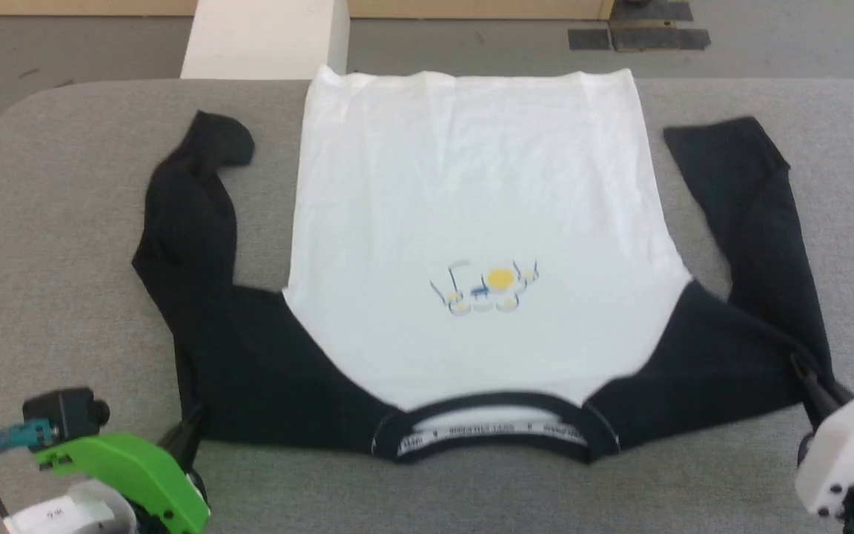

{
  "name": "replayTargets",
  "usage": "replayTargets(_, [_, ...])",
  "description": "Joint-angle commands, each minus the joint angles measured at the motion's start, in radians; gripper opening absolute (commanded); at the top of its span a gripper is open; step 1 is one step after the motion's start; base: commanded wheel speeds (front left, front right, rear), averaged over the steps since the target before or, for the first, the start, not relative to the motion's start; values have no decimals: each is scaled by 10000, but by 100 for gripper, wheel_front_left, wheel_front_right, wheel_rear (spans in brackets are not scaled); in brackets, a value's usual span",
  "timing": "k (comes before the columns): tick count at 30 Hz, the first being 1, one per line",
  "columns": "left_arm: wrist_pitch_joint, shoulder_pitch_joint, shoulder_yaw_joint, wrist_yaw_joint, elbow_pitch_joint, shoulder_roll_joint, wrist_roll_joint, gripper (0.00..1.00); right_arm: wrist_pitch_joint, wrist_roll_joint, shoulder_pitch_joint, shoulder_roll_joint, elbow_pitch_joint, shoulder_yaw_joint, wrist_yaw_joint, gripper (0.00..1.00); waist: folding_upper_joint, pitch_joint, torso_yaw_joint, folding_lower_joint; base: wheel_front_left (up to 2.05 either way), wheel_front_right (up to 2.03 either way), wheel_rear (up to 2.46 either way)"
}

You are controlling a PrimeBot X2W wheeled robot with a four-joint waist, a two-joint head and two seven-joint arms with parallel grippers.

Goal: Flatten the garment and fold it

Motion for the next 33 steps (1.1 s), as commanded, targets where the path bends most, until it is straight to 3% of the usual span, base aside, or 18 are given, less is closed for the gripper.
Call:
replayTargets(1, [52,371,73,108,-85,24,-145,0,242,-79,333,85,-197,-171,-21,0,0,-165,120,2,0,0,0])
replayTargets(8, [182,1019,-287,57,103,-175,-261,0,775,-389,1163,319,180,-290,-21,0,0,-144,126,2,0,0,0])
replayTargets(18, [-732,333,-874,-484,1976,-732,111,0,-403,-629,872,372,2951,81,-21,0,0,21,160,2,0,0,0])
replayTargets(19, [-954,231,-883,-512,2152,-769,225,6,-647,-557,778,373,3202,90,-21,0,0,17,155,2,0,0,0])
replayTargets(20, [-1127,158,-890,-542,2277,-806,297,72,-863,-538,712,373,3365,88,-21,0,0,7,157,2,0,0,0])
replayTargets(21, [-1355,80,-878,-576,2409,-863,362,100,-1117,-526,656,374,3531,100,-21,41,0,-18,160,2,0,0,0])
replayTargets(22, [-1531,35,-864,-626,2487,-910,386,100,-1280,-495,634,374,3639,111,-21,100,0,-52,160,2,0,0,0])
replayTargets(26, [-2238,-3,-667,-671,2637,-1005,489,100,-1947,-485,729,375,3625,-104,-21,100,0,-241,189,2,0,0,0])
replayTargets(33, [-2860,289,-275,-310,2153,-510,1029,100,-4002,-485,1162,376,2574,-652,-21,100,0,-453,120,2,0,0,0])
